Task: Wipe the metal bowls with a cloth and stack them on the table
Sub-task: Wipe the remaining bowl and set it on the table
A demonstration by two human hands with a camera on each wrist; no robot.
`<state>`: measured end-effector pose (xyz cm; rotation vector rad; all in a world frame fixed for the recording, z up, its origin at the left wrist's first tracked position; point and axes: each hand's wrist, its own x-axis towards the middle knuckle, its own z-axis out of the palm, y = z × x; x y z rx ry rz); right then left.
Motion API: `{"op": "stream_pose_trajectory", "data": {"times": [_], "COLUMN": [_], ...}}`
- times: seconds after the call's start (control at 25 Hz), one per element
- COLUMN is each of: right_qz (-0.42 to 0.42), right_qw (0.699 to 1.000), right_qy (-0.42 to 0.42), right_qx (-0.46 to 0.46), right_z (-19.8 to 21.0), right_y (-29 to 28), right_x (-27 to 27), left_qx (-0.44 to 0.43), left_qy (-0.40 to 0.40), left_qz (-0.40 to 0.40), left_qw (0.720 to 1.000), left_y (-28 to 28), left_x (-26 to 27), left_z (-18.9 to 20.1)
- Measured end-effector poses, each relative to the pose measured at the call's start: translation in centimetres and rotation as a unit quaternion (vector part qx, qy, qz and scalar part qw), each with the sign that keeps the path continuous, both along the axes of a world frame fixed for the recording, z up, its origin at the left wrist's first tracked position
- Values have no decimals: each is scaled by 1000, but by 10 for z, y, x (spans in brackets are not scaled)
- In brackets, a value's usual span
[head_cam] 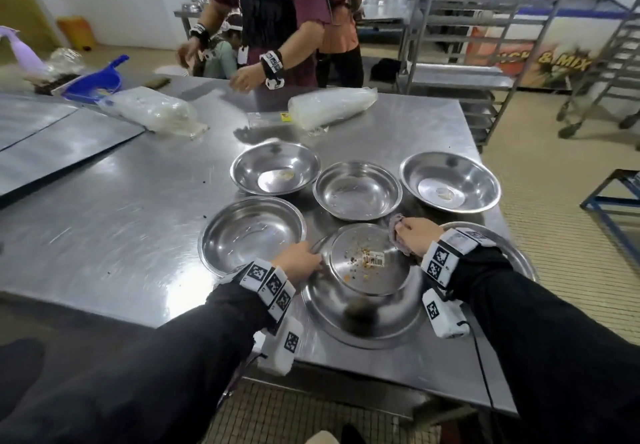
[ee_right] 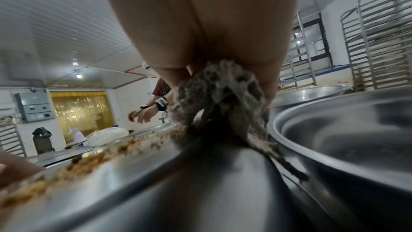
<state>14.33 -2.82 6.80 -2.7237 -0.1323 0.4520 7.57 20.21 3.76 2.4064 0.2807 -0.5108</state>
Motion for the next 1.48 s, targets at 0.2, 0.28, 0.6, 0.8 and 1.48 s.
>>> {"op": "stream_pose_trajectory", "data": {"times": [0.2, 0.28, 0.6, 0.8, 1.48], "right_qz": [-19, -24, -20, 8, -11], "right_qw": [999, 998, 999, 999, 964], "right_qy": [-17, -18, -3, -10, -3], "right_qx": [-41, -48, -40, -36, 264], "right_z": [-17, -21, -37, -38, -72], "right_y": [3, 1, -6, -4, -44], "right_x": [-9, -10, -34, -63, -161], "left_qx": [35, 23, -100, -81, -424], "left_qy": [8, -1, -18, -71, -165], "left_qz": [-39, -34, 69, 195, 533], "left_qw": [999, 999, 993, 975, 713], "left_y": [-6, -11, -5, -18, -109], "left_x": [-8, -12, -48, -106, -228], "left_z": [-16, -19, -42, -53, -75]}}
